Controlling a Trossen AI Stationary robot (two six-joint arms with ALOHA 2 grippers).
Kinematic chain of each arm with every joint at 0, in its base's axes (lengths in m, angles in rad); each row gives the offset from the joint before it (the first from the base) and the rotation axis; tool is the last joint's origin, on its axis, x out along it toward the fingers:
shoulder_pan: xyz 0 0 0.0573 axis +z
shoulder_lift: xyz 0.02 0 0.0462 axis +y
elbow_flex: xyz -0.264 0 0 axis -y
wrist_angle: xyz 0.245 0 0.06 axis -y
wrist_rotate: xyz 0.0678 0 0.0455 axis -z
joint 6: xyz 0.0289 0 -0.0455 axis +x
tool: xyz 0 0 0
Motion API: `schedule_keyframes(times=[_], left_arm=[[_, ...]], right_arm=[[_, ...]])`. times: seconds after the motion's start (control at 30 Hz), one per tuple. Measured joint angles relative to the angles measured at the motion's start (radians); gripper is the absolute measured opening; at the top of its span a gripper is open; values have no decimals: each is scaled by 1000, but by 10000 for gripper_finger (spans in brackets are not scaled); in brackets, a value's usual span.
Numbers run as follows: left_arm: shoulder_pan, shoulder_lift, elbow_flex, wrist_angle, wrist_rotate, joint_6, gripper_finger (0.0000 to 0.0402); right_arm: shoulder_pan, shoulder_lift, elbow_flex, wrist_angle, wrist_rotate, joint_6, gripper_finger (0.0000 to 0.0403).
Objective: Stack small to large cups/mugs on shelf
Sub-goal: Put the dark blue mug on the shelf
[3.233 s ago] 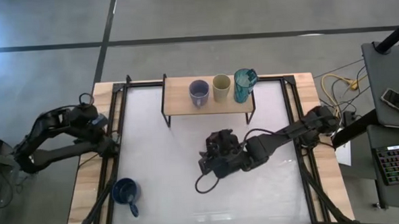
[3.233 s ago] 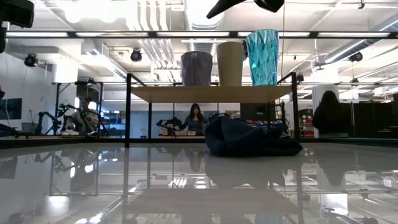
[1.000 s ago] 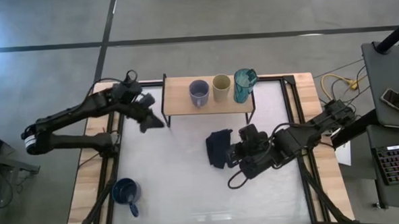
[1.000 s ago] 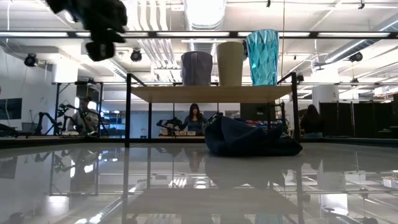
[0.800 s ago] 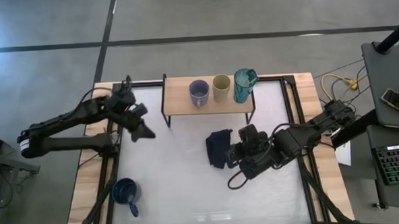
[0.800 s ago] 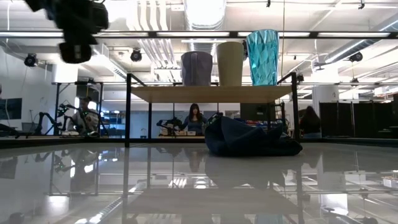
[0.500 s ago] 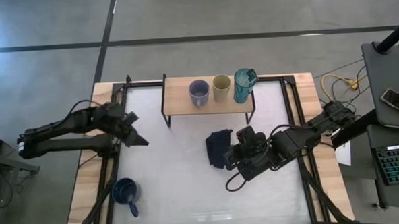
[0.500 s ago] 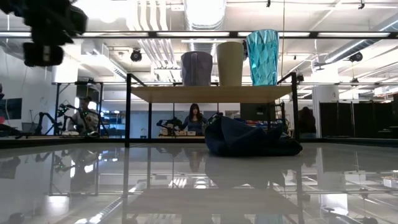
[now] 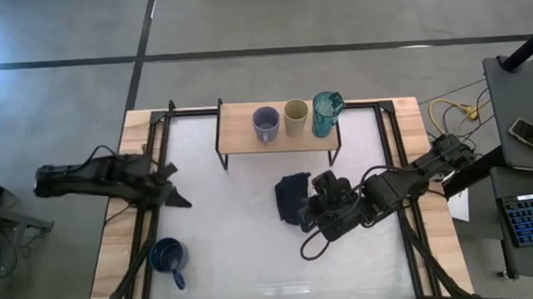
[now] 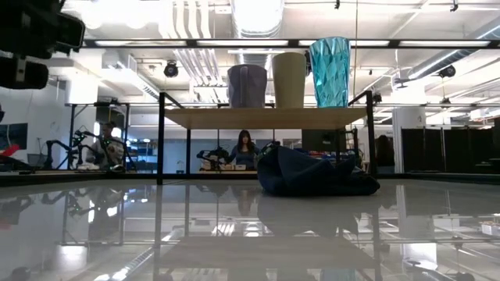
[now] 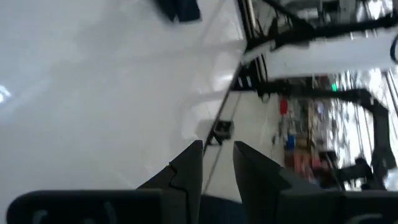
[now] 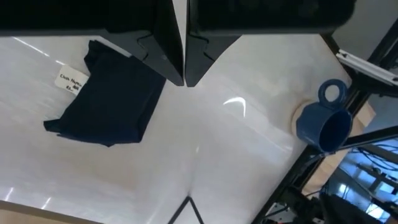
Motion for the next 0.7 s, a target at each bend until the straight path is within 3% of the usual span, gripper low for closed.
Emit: schedule_keyframes(times=[0.2,0.43,0.57,0.7], left_arm=[[-240,137,0,127,51,54,75],[-585,286,0,-74,56,58,75],[-691,359,43,-204,-93,63,75],[-707,397,149,-288,-250,112,75]], right_arm=[[7,0,0,-4,-17,-6,9],[3,0,0,-6,-17,-24,9],[-9,0,0,-8,-17,-27,9],[-23,0,0,-11,-16,-27,9]])
